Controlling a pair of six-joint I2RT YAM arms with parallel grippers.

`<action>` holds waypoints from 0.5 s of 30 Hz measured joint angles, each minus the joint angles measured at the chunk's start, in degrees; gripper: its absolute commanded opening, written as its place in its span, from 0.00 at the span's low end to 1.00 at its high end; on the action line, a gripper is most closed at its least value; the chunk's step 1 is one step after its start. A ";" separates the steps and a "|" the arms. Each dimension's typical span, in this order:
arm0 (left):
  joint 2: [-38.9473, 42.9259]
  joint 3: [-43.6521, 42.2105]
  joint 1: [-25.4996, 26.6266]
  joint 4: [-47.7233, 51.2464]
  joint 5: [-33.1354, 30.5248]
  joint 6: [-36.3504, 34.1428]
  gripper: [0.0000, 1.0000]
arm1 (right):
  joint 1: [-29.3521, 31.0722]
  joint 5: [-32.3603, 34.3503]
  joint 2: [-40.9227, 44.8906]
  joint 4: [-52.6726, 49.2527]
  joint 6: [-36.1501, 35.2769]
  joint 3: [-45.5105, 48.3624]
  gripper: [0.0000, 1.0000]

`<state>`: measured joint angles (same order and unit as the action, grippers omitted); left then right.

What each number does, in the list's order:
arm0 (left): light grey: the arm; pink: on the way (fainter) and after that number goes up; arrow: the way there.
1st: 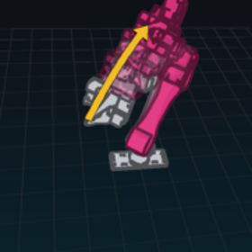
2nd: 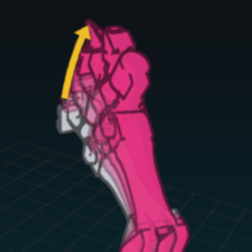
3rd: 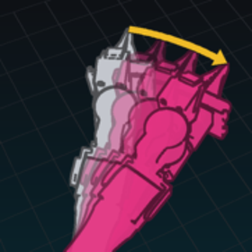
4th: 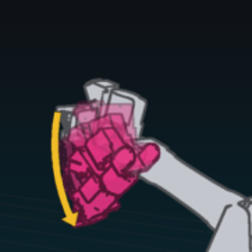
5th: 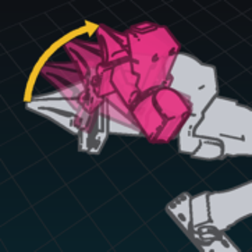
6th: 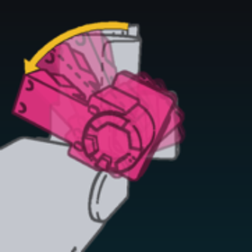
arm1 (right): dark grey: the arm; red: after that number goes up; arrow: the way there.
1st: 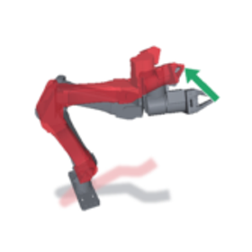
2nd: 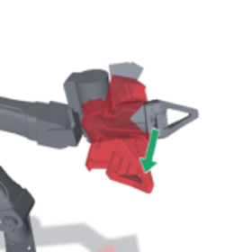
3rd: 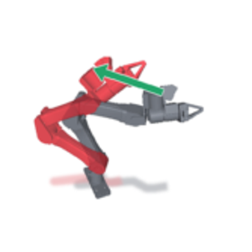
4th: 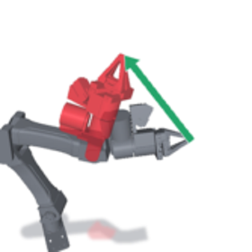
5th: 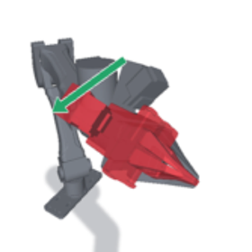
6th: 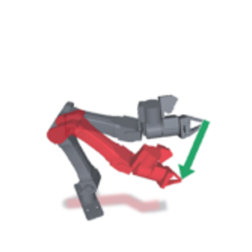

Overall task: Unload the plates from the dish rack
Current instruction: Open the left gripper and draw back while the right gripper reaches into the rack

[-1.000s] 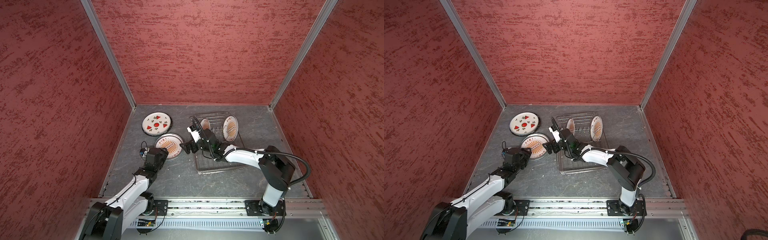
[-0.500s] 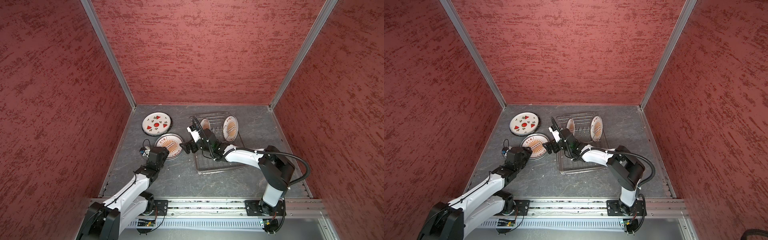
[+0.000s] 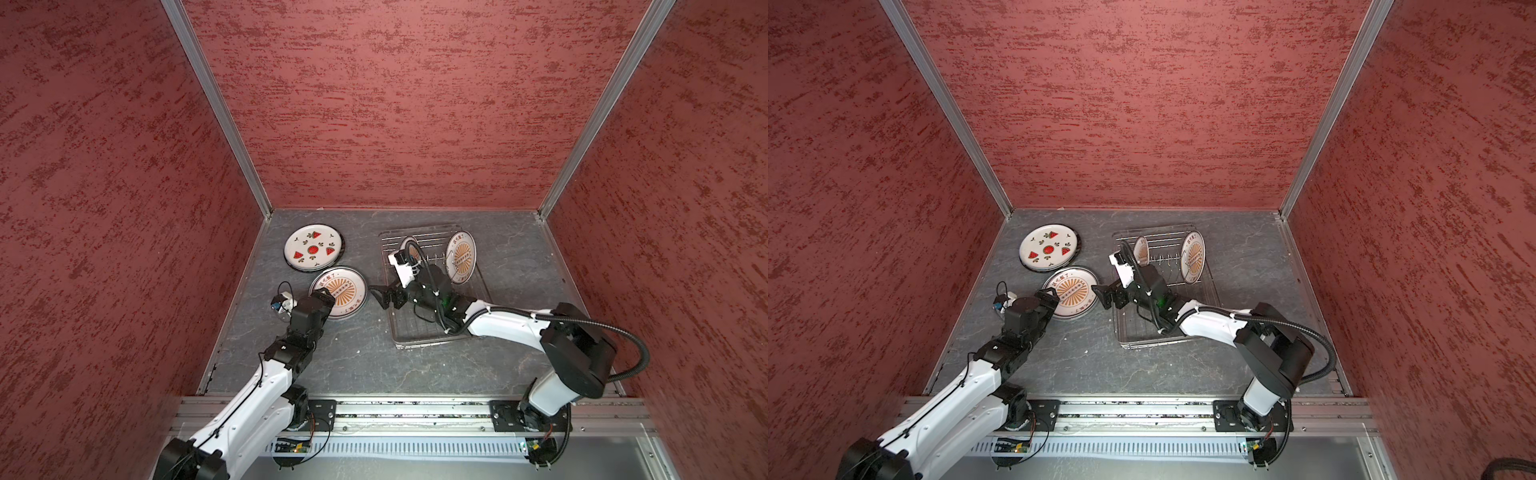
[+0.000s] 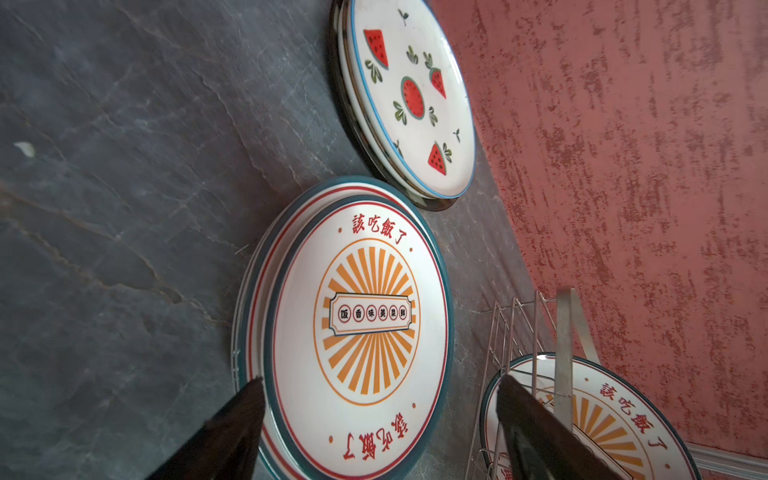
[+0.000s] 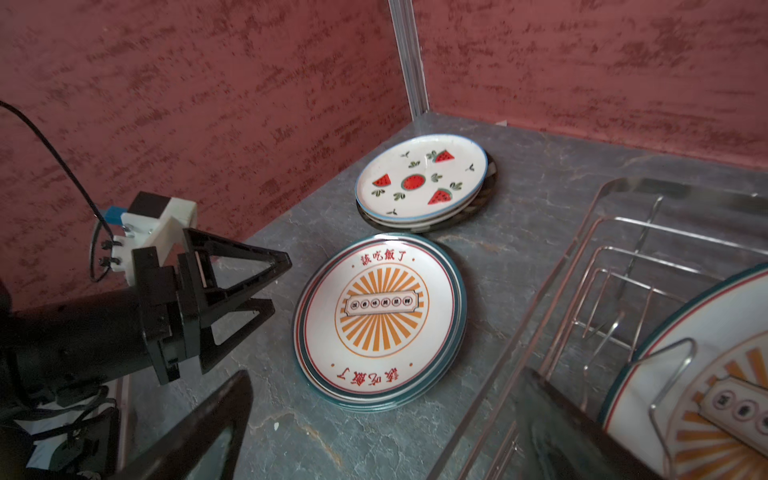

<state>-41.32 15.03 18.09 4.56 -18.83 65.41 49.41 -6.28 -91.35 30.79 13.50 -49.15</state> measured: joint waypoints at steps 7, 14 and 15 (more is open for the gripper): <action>10.08 -8.96 0.35 -11.19 7.67 -10.23 0.99 | 0.00 3.82 9.57 11.67 0.04 11.17 0.99; 12.44 -13.03 1.90 -25.70 19.80 -19.30 0.99 | 0.02 21.94 18.12 20.31 3.04 20.72 0.99; 12.24 -13.20 2.47 -27.65 21.14 -20.15 0.99 | 0.02 25.03 18.95 20.94 3.28 21.59 0.99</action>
<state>-29.08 1.83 20.56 -23.09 2.31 45.25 49.43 18.74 -72.40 51.72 16.78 -27.55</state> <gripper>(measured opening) 0.994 0.990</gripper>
